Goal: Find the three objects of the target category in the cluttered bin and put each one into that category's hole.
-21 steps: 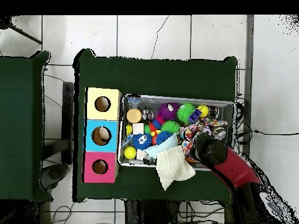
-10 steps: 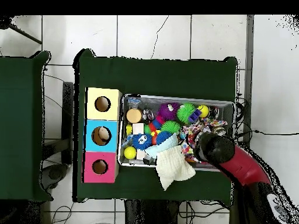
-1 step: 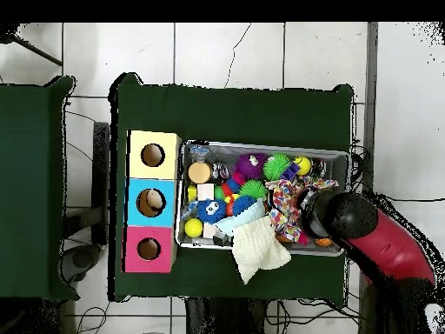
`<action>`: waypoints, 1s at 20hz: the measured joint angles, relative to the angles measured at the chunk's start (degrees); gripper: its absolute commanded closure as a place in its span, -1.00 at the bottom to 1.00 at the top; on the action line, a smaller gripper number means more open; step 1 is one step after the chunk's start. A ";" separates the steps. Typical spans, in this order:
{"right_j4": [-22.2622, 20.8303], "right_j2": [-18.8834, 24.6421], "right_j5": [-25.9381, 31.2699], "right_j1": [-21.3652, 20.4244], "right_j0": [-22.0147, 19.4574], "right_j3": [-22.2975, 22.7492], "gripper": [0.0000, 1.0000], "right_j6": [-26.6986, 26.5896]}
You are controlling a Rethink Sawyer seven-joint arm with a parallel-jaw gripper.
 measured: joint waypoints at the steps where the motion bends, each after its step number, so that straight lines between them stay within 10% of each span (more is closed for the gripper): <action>1: 0.00 0.00 0.48 -0.67 -0.02 -0.47 -1.00 0.00; 20: -3.99 0.17 -10.51 0.93 -2.85 -1.43 -1.00 0.00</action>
